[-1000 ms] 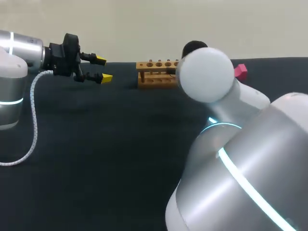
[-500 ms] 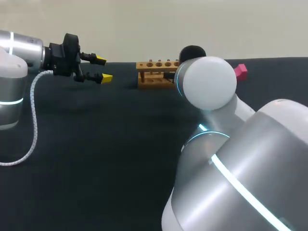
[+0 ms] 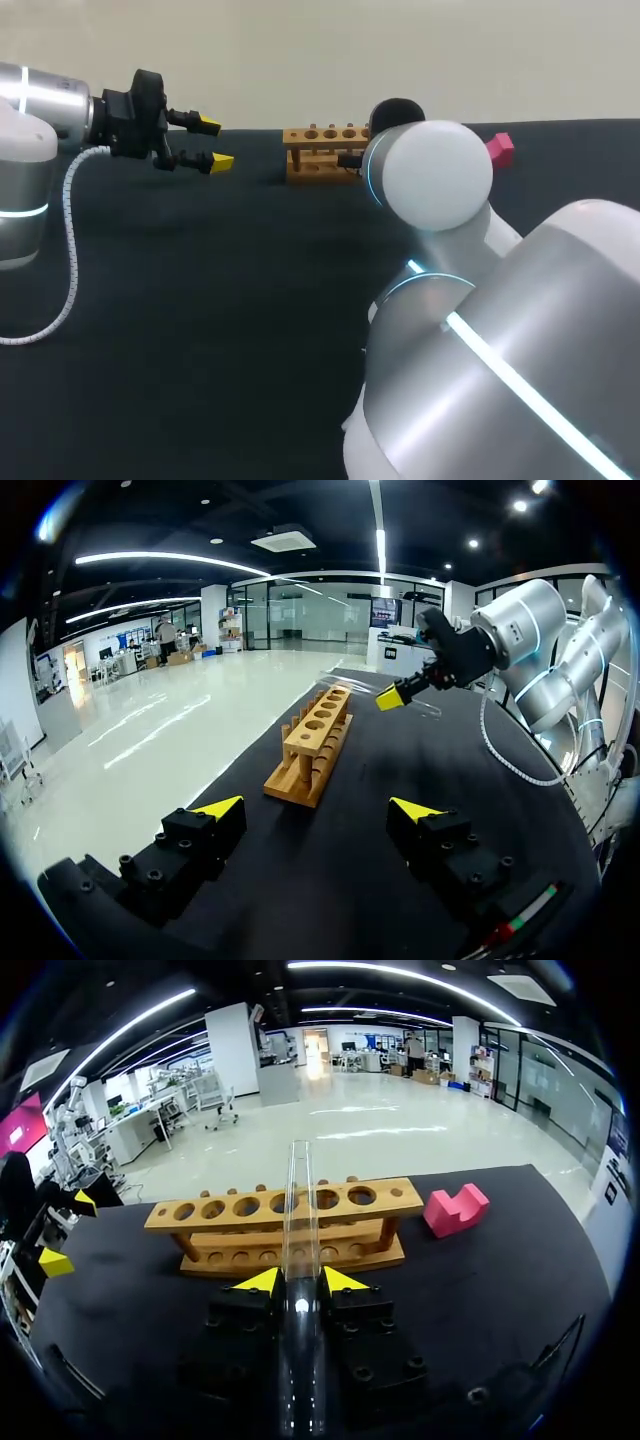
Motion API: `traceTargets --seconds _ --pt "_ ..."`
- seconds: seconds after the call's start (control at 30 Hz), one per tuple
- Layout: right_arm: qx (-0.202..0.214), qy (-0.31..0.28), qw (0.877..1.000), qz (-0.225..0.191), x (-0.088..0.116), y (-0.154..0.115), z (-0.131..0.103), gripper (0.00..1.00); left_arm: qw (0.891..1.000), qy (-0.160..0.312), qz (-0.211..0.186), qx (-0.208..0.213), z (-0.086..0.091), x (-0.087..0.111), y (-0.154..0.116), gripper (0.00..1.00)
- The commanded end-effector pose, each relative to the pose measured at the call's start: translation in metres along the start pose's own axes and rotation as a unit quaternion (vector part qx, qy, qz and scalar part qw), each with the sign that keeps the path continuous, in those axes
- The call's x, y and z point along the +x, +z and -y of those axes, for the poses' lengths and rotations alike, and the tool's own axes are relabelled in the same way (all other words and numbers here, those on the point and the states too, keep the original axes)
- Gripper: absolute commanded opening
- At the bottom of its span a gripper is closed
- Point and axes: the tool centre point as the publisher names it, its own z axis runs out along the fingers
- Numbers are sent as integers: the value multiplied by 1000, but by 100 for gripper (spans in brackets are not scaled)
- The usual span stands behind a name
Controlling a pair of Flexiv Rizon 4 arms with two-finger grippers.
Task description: Grasp the test tube, adjust it, and insert it.
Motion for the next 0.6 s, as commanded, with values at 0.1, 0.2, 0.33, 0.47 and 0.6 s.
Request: traceTargets --seconds 0.1,0.2,0.33,0.47,0.6 --pt "-12 -4 1000 -13 0 6 1 0 1000 2 3 -1 1 1 0 100" --pt "-12 -8 999 -29 5 8 2 0 1000 2 3 -1 1 1 0 100" --pt "-18 -9 999 -45 9 11 0 0 1000 2 3 -1 1 1 0 100" --pt "-23 -10 998 -55 10 12 -1 0 1000 2 3 -1 1 1 0 100" --pt "-27 -15 997 -68 9 14 -2 0 1000 2 3 -1 1 1 0 100"
